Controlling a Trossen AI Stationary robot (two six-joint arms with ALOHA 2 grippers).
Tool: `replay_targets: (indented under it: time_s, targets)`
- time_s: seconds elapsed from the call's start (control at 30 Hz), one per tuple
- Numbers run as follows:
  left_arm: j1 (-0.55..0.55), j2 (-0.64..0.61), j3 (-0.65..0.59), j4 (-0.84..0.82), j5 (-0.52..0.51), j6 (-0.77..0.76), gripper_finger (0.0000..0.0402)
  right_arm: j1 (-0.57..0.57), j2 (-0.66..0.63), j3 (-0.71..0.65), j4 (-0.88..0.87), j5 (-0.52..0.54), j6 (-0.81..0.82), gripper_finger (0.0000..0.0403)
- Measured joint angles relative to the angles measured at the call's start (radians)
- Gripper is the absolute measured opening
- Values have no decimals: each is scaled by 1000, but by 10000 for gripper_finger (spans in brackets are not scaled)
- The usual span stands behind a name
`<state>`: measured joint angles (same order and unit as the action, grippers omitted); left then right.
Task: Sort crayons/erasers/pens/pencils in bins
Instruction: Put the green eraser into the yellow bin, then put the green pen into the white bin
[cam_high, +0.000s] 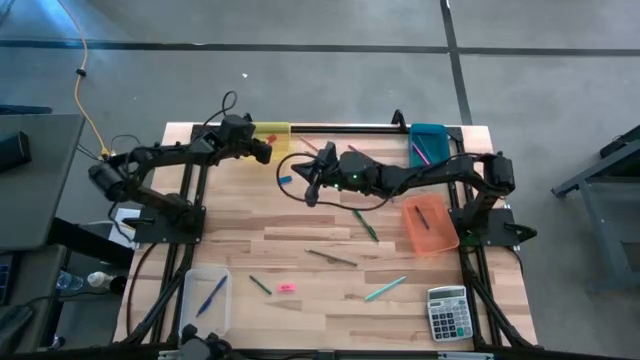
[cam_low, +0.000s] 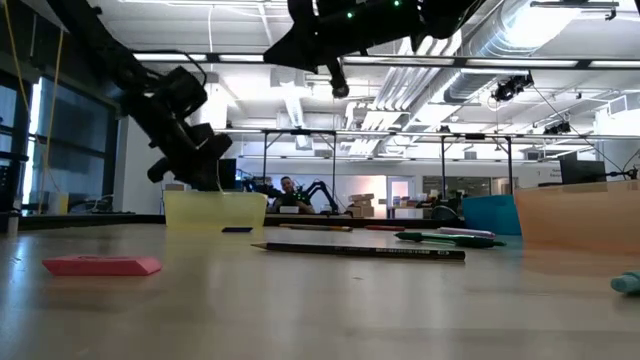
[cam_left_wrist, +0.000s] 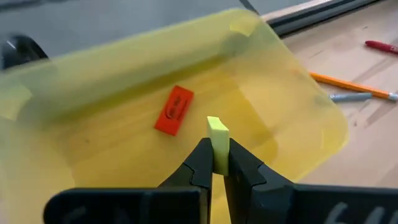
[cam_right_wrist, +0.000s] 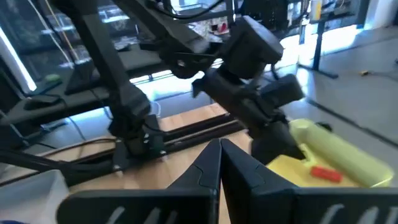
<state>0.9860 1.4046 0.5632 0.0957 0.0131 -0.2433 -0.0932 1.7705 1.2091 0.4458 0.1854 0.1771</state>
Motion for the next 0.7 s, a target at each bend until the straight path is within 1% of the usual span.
replay_targets:
  time_s: [0.1,0.17,0.27,0.37,0.43,0.57,0.7]
  targets:
    - [-1,33,0,9,27,-53,8,-1,0,0,-7,-41,63,0]
    - [-8,41,0,6,23,-67,16,-5,-4,0,-26,-112,101,0]
    - [-14,39,5,9,23,-76,35,-17,-32,-1,-102,-181,80,0]
    - [-19,38,8,7,45,-72,56,-33,-65,-1,-190,-193,3,0]
    - [-20,38,8,6,57,-62,69,-52,-84,-1,-236,-192,-6,0]
    - [-20,38,8,5,80,-66,93,-79,-126,-1,-292,-185,19,0]
    - [-20,37,8,5,98,-92,111,-84,-156,-1,-387,-145,66,0]
